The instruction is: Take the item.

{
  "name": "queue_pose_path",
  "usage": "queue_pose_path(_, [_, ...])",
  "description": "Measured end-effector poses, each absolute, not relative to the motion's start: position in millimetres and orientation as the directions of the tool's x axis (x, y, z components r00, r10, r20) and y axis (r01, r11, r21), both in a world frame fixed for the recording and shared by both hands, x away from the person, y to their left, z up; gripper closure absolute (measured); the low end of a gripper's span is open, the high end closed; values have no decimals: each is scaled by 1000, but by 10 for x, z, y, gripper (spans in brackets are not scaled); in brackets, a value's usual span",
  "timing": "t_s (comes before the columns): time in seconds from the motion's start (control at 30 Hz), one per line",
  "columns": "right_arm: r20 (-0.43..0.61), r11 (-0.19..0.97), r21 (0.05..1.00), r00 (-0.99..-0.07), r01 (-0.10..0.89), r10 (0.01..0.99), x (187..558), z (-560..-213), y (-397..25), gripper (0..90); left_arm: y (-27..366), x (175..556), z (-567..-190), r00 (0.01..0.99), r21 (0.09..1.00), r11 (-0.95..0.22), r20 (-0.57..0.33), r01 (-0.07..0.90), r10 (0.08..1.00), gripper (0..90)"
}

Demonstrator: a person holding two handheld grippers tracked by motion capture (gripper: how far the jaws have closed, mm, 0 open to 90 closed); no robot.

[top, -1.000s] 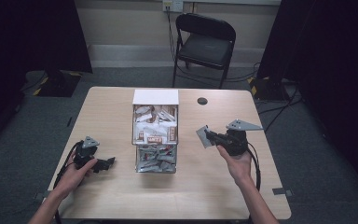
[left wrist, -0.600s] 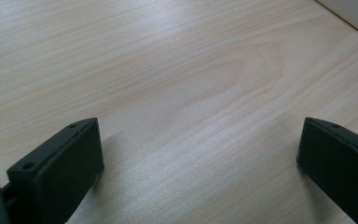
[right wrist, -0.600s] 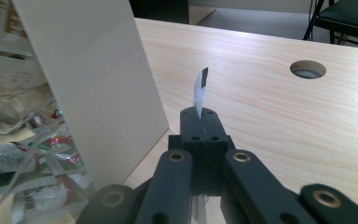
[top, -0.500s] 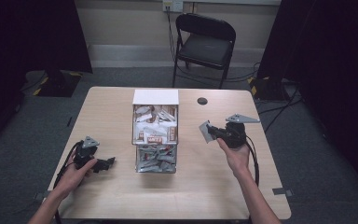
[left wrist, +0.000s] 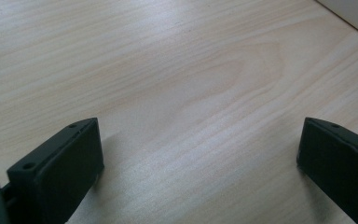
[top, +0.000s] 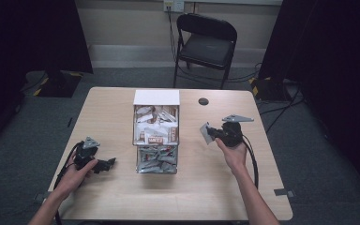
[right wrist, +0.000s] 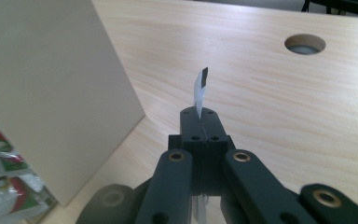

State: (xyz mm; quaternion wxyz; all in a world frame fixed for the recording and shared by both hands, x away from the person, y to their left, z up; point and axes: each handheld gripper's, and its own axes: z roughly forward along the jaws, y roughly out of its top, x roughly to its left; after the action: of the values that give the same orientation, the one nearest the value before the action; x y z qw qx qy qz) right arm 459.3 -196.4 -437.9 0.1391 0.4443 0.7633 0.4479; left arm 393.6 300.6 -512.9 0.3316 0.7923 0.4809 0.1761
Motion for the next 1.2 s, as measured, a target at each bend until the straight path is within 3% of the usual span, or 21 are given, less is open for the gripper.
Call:
queue_pose_path(0.57, [157,250,784,-571,569,806,4629,-4598,-1870,900,3006,3936,-5129,475,695,-318,-40,645,879,0])
queue_pose_path(1.2, [201,251,761,-585,598,786,4588,-4845,-1705,900,3005,3935,-5130,474,696,-316,-41,645,879,0])
